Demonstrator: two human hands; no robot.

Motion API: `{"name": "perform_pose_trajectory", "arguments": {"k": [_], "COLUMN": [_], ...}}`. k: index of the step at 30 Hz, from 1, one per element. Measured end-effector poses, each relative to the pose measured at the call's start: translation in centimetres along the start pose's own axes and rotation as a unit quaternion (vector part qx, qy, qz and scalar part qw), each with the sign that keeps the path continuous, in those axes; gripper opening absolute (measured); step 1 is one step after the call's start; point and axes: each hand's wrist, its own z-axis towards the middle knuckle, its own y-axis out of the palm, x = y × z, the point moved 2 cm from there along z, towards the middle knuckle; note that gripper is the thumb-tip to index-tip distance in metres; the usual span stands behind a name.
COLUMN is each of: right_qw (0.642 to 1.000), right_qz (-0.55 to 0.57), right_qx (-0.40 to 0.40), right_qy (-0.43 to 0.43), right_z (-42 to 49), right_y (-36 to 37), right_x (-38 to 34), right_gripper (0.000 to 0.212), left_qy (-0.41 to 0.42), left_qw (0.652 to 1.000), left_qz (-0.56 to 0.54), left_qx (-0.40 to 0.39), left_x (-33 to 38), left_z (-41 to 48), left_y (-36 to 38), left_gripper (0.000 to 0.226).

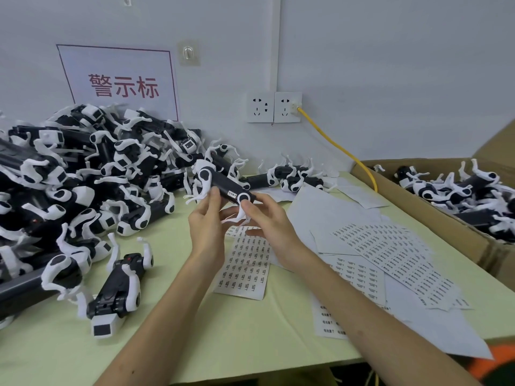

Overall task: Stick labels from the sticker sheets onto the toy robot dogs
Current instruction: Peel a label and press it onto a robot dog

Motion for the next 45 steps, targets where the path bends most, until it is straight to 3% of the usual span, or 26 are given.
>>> {"name": "perform_pose_trajectory", "arguments": {"k": [2,9,12,14,17,19,21,23,25,27,30,33,37,39,41,43,45], "right_qw": [1.0,0.999,0.999,0.994,0.965,0.945,0.915,0.856,0.823,0.835,0.848,0.868,0.927,0.948,0.961,0.969,0.973], "right_qz": [-0.006,-0.023,-0.013,0.027,0.138,0.221,0.349,0.492,0.533,0.488,0.439,0.411,0.288,0.228,0.179,0.143,0.127], "right_qx": [0.002,-0.027,-0.012,0.016,0.059,0.089,0.136,0.156,0.169,0.23,0.29,0.278,0.237,0.218,0.202,0.194,0.182], "right_qy": [-0.002,0.0,0.036,0.103,0.213,0.223,0.15,0.011,-0.1,-0.113,-0.059,0.0,0.035,0.046,0.056,0.062,0.057], "right_z": [0.0,0.1,0.5,0.8,1.2,1.5,1.8,1.9,1.2,0.6,0.6,1.3,1.9,2.0,1.9,1.9,2.1], "right_y": [-0.1,-0.1,-0.7,-1.3,-2.6,-4.1,-6.7,-10.8,-14.7,-17.0,-16.4,-13.9,-11.6,-10.7,-9.9,-9.3,-8.9], "right_x": [0.0,0.1,-0.2,-0.3,-0.2,-0.6,-2.0,-3.6,-4.6,-4.1,-2.8,-2.7,-2.6,-2.5,-2.5,-2.3,-2.0], "right_gripper": [0.033,0.033,0.03,0.034,0.041,0.045,0.051,0.049,0.058,0.058,0.047,0.037,0.027,0.023,0.02,0.019,0.019], "left_qy": [0.002,0.037,-0.025,-0.072,-0.072,-0.067,-0.062,-0.059,-0.063,-0.064,-0.066,-0.067,-0.066,-0.024,0.078,0.18,0.218], "left_qw": [1.0,0.997,0.999,0.997,0.994,0.99,0.988,0.988,0.99,0.99,0.989,0.99,0.992,0.988,0.961,0.89,0.815], "left_qz": [0.019,0.057,0.028,0.022,0.082,0.11,0.128,0.131,0.122,0.12,0.128,0.119,0.104,0.144,0.258,0.414,0.536], "left_qx": [-0.007,0.025,0.023,0.023,-0.024,-0.054,-0.063,-0.054,-0.037,-0.032,-0.029,-0.016,0.029,0.053,0.068,0.06,0.034], "left_x": [0.1,-0.2,-0.5,-0.5,-0.6,-0.9,-0.9,-0.6,-0.4,-0.4,-0.4,-0.3,0.0,0.3,1.2,2.3,3.7], "left_z": [0.0,0.0,0.2,0.4,0.0,-0.4,-0.5,-0.3,-0.1,0.0,0.0,-0.1,0.0,-0.1,-0.4,-1.1,-1.6], "left_y": [0.0,-0.2,-0.2,-0.4,0.0,0.5,0.6,0.3,0.0,0.0,0.0,-0.1,-0.6,-0.8,-0.8,-0.7,-0.8], "left_gripper": [0.013,0.007,0.021,0.026,0.017,0.023,0.023,0.025,0.028,0.029,0.029,0.027,0.023,0.021,0.022,0.02,0.018]}}
